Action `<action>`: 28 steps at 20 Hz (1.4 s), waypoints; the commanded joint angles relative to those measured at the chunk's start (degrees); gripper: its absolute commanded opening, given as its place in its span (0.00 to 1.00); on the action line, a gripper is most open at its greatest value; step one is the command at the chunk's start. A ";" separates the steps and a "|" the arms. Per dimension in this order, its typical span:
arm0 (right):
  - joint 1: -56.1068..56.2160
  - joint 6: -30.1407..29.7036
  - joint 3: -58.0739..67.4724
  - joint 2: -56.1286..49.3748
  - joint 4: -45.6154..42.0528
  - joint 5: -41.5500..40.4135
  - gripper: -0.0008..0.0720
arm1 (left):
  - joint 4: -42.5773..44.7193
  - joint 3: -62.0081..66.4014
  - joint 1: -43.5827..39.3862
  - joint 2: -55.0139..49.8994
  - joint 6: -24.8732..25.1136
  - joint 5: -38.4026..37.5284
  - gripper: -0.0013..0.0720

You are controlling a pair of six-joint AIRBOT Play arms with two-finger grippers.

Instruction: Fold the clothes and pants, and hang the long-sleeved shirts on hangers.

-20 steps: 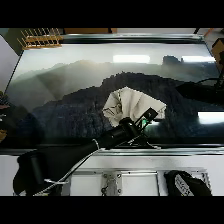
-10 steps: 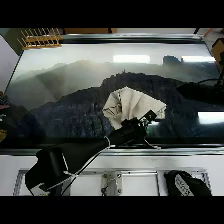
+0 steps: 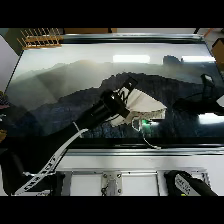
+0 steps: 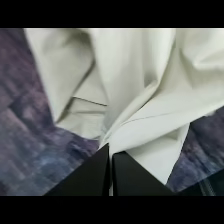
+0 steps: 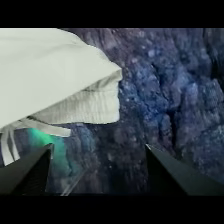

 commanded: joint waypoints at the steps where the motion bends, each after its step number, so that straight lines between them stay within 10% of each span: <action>1: -1.44 -0.33 -1.20 -9.46 -1.07 0.15 0.86 | 0.22 0.04 3.50 2.29 2.08 -1.11 0.02; 14: -1.38 -24.79 -1.07 -27.26 24.46 -2.34 0.79 | -5.44 0.07 8.92 2.29 2.60 -1.49 0.02; 15: -1.40 -24.85 -1.05 -27.21 24.44 -2.67 0.68 | -5.40 0.07 8.94 2.29 2.60 -1.53 0.02; 17: -1.51 -25.27 -0.85 -26.71 24.37 -2.75 0.05 | -4.68 0.07 8.94 2.32 2.80 -1.70 0.02; 28: -1.60 -12.63 34.51 0.98 20.81 14.99 0.04 | 5.79 28.89 12.72 22.69 11.04 -5.92 0.02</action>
